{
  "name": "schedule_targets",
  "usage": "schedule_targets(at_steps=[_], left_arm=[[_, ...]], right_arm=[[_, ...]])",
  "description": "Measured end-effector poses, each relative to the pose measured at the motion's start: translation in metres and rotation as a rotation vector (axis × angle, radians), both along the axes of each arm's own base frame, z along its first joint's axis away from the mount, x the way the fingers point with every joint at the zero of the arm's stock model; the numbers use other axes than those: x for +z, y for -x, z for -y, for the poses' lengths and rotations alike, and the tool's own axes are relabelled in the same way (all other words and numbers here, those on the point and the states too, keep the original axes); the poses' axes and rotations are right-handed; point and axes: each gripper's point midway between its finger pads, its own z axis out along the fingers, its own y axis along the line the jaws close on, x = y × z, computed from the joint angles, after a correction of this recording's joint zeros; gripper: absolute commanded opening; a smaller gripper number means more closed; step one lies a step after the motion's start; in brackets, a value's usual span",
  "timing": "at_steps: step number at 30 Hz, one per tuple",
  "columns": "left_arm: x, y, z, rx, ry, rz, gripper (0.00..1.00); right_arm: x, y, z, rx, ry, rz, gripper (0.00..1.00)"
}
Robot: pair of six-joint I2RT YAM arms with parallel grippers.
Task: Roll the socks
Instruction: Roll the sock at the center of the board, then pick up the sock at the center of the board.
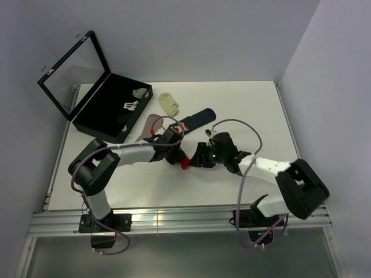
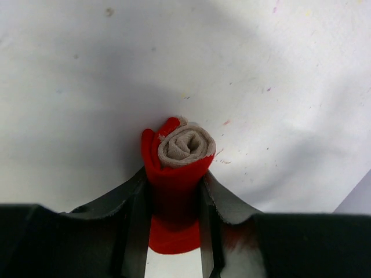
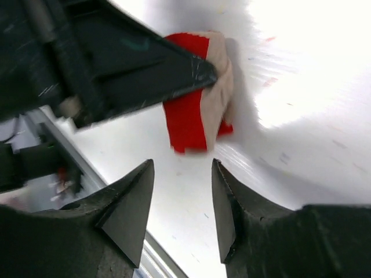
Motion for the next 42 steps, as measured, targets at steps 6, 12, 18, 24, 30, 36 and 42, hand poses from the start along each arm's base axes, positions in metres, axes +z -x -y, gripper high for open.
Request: schedule_targets(at_steps=[6, 12, 18, 24, 30, 36, 42], left_arm=[[-0.003, -0.011, 0.009, -0.026, -0.038, -0.007, 0.17], [-0.007, -0.016, 0.013, -0.060, -0.093, -0.025, 0.00], [-0.003, -0.019, 0.015, -0.081, -0.118, -0.016, 0.00], [0.004, -0.023, -0.003, -0.104, -0.253, 0.021, 0.00], [0.020, -0.038, -0.061, -0.111, -0.512, 0.022, 0.00], [0.071, -0.084, -0.116, -0.046, -0.586, 0.087, 0.00], [0.138, -0.143, -0.188, 0.097, -0.595, 0.193, 0.00]], right_arm=[[0.027, 0.000, 0.040, -0.088, 0.142, 0.139, 0.56], [0.061, 0.004, 0.066, -0.153, 0.170, 0.264, 0.57], [0.080, 0.012, 0.081, -0.182, 0.161, 0.327, 0.57], [0.091, 0.017, 0.091, -0.193, 0.165, 0.377, 0.57], [0.098, 0.019, 0.098, -0.196, 0.189, 0.391, 0.57], [0.133, 0.011, 0.102, -0.221, 0.196, 0.462, 0.57], [0.168, -0.001, 0.111, -0.278, 0.220, 0.527, 0.63]])
